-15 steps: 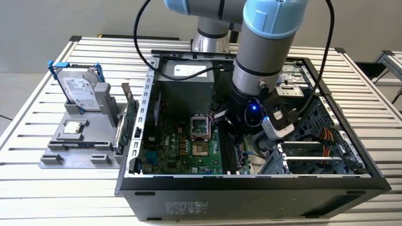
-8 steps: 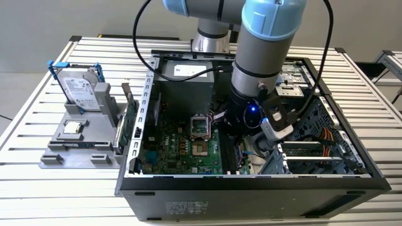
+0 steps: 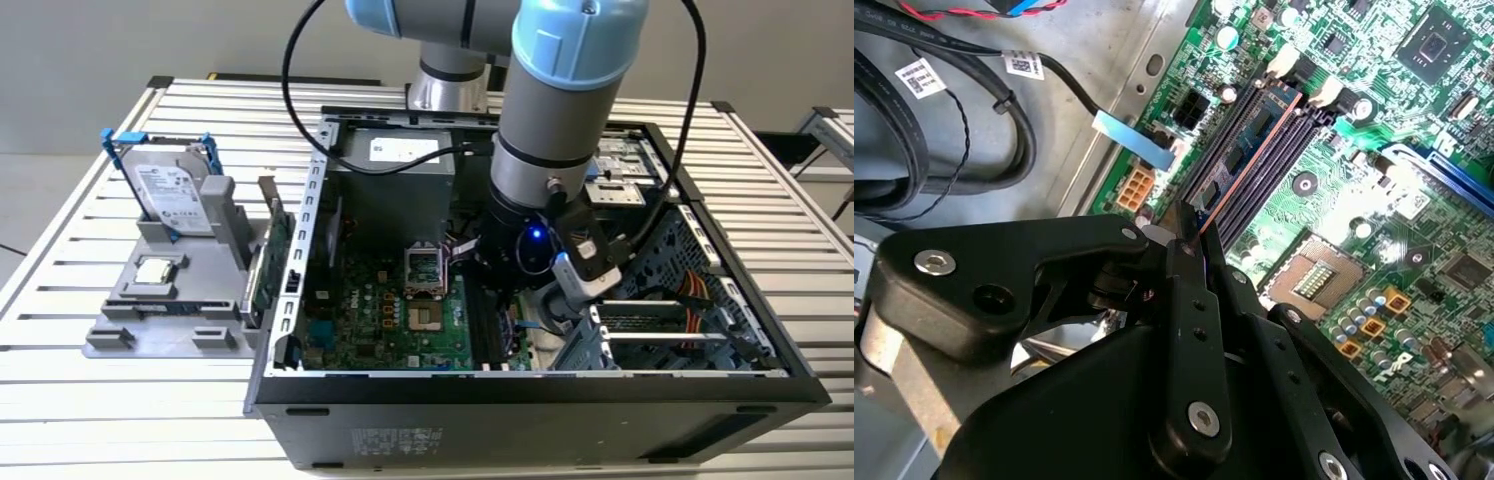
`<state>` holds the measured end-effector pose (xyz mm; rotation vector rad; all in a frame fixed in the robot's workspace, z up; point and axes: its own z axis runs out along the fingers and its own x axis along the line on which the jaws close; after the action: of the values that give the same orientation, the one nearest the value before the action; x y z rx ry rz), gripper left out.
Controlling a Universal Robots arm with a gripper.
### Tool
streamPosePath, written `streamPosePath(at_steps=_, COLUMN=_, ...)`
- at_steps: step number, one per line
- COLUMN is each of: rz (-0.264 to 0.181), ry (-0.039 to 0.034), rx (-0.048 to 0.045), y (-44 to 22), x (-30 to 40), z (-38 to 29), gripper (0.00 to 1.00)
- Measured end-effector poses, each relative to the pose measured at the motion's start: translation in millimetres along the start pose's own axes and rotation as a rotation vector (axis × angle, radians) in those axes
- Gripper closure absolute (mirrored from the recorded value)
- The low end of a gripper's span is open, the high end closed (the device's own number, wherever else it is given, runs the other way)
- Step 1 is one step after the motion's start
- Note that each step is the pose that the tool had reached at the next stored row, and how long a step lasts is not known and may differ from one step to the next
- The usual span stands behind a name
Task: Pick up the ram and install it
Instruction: 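Insert the ram into the slot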
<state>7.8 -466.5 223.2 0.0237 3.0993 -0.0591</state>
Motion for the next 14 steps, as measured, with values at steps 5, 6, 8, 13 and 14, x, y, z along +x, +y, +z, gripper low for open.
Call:
streamPosePath(at_steps=5, rz=0.000, ry=0.0000, rx=-0.0004, y=0.1, x=0.3, z=1.5, gripper=1.00)
streamPosePath(at_steps=6, rz=0.000, ry=0.0001, rx=-0.0001, y=0.1, x=0.3, z=1.7, gripper=1.00)
streamPosePath(at_steps=8, rz=0.000, ry=0.0002, rx=-0.0001, y=0.1, x=0.4, z=2.1, gripper=1.00)
streamPosePath(at_steps=13, rz=0.000, ry=0.0003, rx=-0.0001, y=0.1, x=0.4, z=2.9, gripper=1.00)
streamPosePath(at_steps=14, rz=0.000, ry=0.0002, rx=-0.0002, y=0.1, x=0.4, z=3.0, gripper=1.00)
